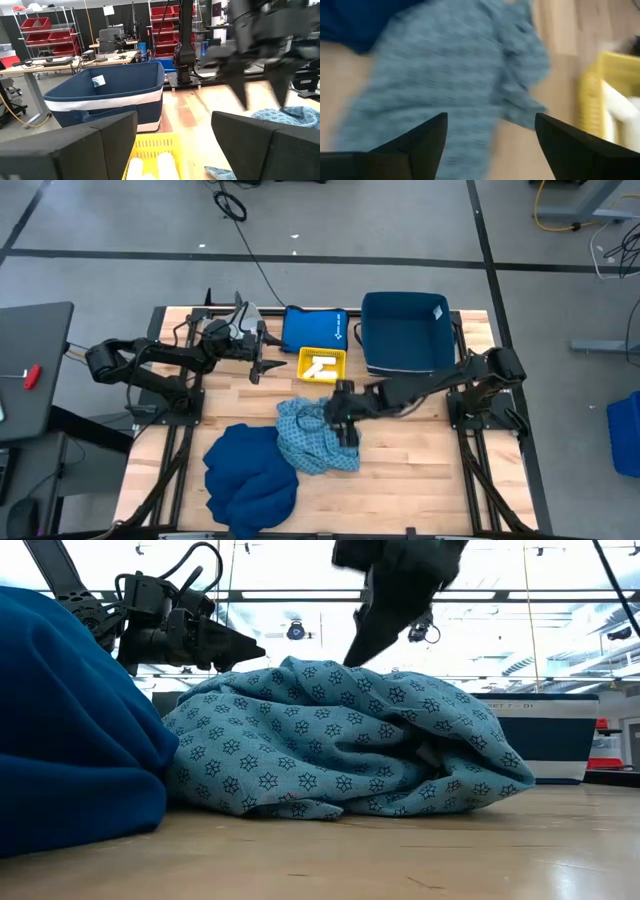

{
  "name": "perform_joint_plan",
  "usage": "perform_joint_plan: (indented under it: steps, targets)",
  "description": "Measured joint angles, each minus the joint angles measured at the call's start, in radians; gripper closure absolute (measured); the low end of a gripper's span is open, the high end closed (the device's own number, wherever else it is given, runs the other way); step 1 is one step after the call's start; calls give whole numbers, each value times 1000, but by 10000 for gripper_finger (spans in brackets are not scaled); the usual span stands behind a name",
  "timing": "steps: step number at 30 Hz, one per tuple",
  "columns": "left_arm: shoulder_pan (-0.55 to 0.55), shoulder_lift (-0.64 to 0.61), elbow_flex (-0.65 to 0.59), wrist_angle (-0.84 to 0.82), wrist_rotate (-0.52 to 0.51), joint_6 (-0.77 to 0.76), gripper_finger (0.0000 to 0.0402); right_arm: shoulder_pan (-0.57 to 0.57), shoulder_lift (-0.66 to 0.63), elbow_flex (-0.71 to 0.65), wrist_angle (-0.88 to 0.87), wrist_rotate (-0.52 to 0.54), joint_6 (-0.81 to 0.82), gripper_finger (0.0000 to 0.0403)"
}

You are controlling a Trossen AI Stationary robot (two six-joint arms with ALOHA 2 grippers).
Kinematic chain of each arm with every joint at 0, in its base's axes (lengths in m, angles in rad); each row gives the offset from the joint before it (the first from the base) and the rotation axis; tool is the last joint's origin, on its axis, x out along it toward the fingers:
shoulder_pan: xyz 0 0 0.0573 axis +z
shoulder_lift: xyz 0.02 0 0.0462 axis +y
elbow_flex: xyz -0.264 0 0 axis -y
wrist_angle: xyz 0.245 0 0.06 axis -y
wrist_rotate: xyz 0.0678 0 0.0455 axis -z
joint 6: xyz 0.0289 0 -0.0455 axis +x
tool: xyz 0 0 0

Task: Pick & place medical supplies in basket/bin
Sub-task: Put the light blue patient gown into the blue bin

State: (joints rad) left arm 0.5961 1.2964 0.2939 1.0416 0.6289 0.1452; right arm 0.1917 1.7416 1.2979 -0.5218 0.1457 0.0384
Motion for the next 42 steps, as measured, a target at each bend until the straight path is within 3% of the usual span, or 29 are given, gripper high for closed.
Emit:
perform_joint_plan:
  steps: [7, 15, 35, 39, 42]
  targets:
    - [0, 0, 0, -4, 0, -3, 143, 129, 21, 61, -13, -4, 131, 80]
    - [-2, 0, 0, -27, 35, -4, 143, 172, 122, 64, 47, -5, 258, 80]
    - [-8, 0, 0, -30, 46, 4, 143, 106, 378, 72, 84, 35, 129, 82]
    - [-8, 0, 0, -43, 45, 5, 143, 105, 391, 72, 97, 33, 212, 115]
    - [-8, 0, 0, -50, 45, 5, 143, 104, 391, 71, 99, 26, 289, 181]
